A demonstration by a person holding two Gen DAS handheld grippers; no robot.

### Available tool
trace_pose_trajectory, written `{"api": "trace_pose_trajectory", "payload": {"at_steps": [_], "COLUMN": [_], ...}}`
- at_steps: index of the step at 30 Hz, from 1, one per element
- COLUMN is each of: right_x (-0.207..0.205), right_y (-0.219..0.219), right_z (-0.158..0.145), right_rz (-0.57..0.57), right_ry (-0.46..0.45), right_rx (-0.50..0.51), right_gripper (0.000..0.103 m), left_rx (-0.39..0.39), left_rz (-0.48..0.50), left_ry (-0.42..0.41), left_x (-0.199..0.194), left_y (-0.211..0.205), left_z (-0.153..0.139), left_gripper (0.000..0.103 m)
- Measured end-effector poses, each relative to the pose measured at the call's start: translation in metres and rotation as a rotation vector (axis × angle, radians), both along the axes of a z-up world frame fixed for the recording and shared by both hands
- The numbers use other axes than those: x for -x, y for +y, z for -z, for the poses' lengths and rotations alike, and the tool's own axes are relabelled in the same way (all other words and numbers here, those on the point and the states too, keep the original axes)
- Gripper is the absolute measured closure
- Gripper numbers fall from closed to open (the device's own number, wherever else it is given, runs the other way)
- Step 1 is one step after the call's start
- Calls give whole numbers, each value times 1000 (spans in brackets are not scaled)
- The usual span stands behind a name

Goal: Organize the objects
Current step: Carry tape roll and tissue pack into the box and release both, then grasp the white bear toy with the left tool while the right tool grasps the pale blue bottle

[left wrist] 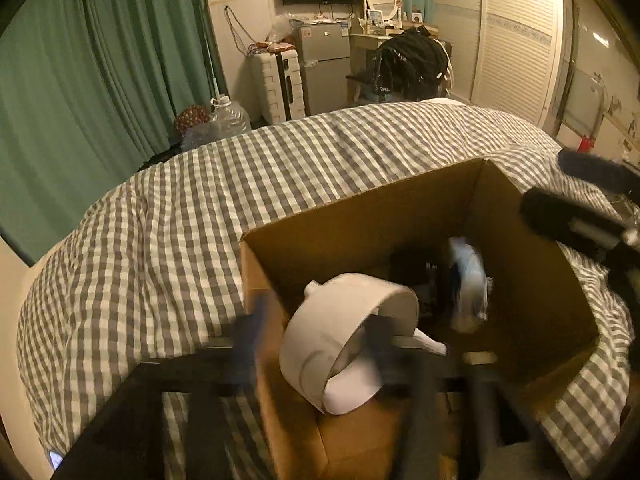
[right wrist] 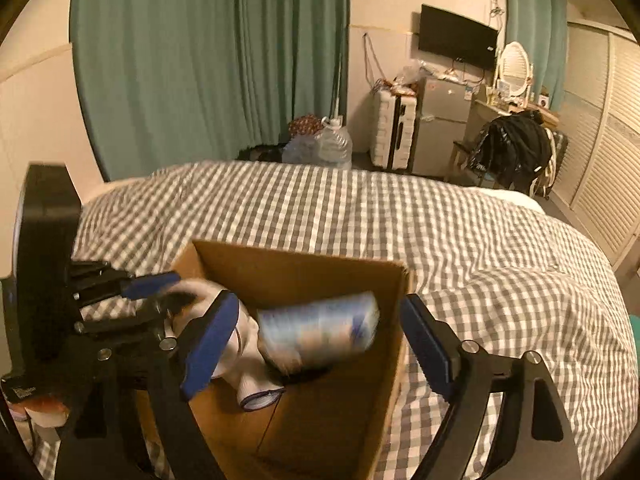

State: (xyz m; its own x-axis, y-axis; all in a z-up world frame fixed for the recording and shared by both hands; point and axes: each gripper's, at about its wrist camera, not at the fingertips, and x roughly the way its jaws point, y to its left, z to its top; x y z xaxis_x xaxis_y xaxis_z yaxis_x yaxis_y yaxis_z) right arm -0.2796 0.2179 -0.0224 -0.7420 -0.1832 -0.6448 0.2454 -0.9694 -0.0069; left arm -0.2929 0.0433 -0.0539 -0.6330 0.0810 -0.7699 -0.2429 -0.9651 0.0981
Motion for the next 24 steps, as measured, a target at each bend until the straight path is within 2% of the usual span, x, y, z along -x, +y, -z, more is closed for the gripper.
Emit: {"api": "trace_pose_trajectory", "payload": {"at_steps": [1, 3, 7, 11, 15, 20, 24], "right_x": [-5, -16, -47, -91, -132, -177, -207], "right_y": [2, 6, 3, -5, -9, -17, -24], "right_z": [-7, -22, -60, -99, -128, -144, -141], "right_rz": [8, 23, 25, 21, 6, 0, -10], "right_ry": [13, 34, 88, 165, 209, 240, 245], "right_rx": [13, 31, 11, -6, 0, -21, -34], "right_gripper": [15, 15, 15, 14, 11, 11, 11], "left_rx": [2, 10, 23, 6, -5, -52, -114], "left_rz": [-12, -12, -13, -11, -13, -10, -9], "left_ry": [25, 61, 121, 189, 245, 262, 257], "left_x": [-7, -22, -53, -92, -131, -168, -186], "left_y": [-2, -2, -7, -15, -25, -43, -61], "left_z": [-7, -22, -60, -100, -126, -145, -146], "left_gripper": [24, 23, 12, 7, 6, 6, 6]}}
